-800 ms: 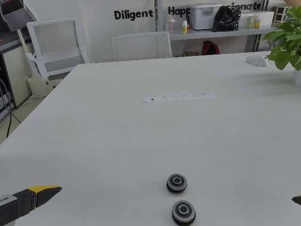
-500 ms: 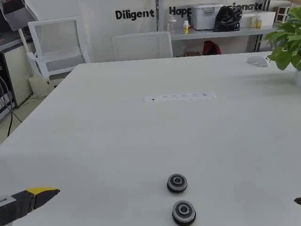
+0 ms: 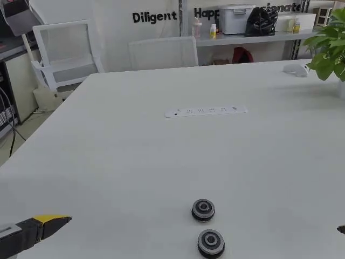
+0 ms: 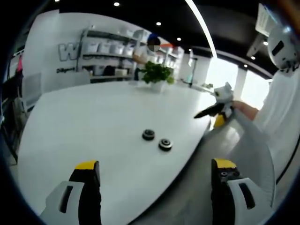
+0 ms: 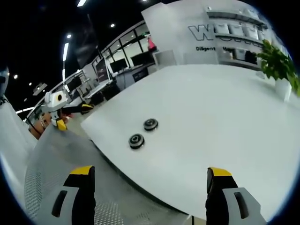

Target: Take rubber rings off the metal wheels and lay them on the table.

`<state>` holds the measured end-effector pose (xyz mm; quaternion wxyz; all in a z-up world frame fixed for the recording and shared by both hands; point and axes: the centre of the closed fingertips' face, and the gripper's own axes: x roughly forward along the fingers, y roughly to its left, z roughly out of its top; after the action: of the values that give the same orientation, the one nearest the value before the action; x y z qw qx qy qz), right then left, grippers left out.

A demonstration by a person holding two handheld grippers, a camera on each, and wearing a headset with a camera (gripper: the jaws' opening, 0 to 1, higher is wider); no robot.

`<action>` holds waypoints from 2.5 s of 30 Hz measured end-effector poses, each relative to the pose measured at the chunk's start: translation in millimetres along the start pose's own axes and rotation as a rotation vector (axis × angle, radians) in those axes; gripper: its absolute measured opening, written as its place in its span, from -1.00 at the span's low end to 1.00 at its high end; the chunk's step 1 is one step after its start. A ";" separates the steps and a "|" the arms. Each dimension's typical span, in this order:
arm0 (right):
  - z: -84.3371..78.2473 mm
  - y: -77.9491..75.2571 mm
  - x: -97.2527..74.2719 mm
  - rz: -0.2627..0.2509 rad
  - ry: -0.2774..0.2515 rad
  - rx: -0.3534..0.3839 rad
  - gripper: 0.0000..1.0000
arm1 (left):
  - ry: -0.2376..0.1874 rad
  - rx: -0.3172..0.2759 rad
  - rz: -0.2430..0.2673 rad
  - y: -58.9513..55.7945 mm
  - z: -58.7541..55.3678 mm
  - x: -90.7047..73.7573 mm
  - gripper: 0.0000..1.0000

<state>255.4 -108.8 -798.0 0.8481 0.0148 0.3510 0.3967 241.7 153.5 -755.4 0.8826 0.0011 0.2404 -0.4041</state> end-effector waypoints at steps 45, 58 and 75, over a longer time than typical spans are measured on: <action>-2.9 -1.0 1.3 -0.031 -0.015 0.076 0.98 | 0.032 -0.051 0.087 1.0 -11.8 4.4 1.00; -7.0 2.1 1.8 -0.016 0.010 0.075 0.98 | 0.001 -0.123 0.127 8.1 -12.8 2.9 1.00; -7.6 3.8 2.7 0.003 0.004 0.104 0.98 | 0.019 -0.112 0.136 8.4 -14.4 2.6 1.00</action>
<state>249.5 -106.3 -804.1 0.8447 0.0584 0.3729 0.3794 243.0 160.0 -770.9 0.9044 -0.0282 0.2704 -0.3289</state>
